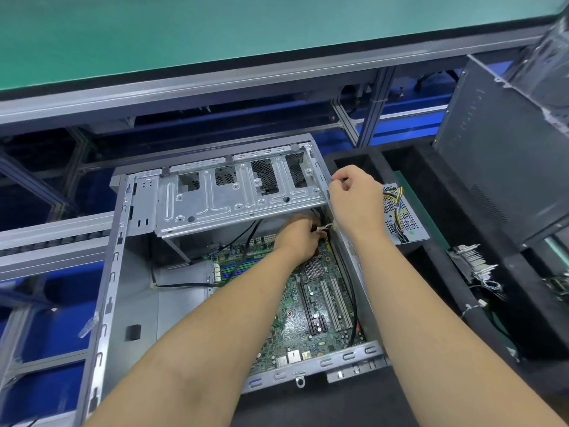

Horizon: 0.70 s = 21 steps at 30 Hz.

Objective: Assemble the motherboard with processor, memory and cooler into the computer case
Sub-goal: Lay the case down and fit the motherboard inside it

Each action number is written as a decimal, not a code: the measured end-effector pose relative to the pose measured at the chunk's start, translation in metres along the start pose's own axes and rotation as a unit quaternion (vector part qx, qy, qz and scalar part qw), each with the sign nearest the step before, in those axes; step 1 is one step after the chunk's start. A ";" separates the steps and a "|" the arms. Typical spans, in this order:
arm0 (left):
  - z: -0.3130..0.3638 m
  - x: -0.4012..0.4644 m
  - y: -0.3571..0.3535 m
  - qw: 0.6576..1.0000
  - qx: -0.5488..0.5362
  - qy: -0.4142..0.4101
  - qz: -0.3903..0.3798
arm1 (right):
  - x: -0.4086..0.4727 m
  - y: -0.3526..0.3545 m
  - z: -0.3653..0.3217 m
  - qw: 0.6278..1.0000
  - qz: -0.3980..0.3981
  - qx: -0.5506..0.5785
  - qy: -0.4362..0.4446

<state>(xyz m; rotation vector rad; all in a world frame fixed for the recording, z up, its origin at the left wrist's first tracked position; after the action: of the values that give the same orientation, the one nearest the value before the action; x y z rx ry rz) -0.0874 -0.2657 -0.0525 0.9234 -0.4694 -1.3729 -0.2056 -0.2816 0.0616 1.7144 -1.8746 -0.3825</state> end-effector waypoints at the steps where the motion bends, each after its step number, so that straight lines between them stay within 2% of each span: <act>1: 0.000 0.000 0.000 1.000 -0.009 0.000 0.002 | 0.000 0.000 0.000 1.000 0.001 0.000 0.000; 9: 0.004 0.001 0.000 1.000 -0.004 -0.011 0.002 | -0.001 0.001 0.000 1.000 -0.001 0.002 -0.001; 14: 0.004 0.000 -0.001 0.999 -0.022 -0.009 0.032 | -0.001 0.001 0.000 1.000 0.001 0.005 -0.002; 21: 0.008 0.006 0.006 1.000 -0.024 -0.010 0.005 | 0.000 0.000 0.001 1.000 0.001 -0.002 -0.005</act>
<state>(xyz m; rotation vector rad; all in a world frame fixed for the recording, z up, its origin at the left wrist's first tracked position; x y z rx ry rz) -0.0891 -0.2739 -0.0448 0.8668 -0.4536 -1.3799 -0.2058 -0.2814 0.0606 1.7107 -1.8823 -0.3951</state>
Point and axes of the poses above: each hand's wrist, its own x-axis towards the middle knuckle, its own y-axis out of the back of the hand, z = x × y, the point moved 2 cm from there along x, towards the middle knuckle, and after that the axes turned 4 degrees about z, right-handed, at the moved point
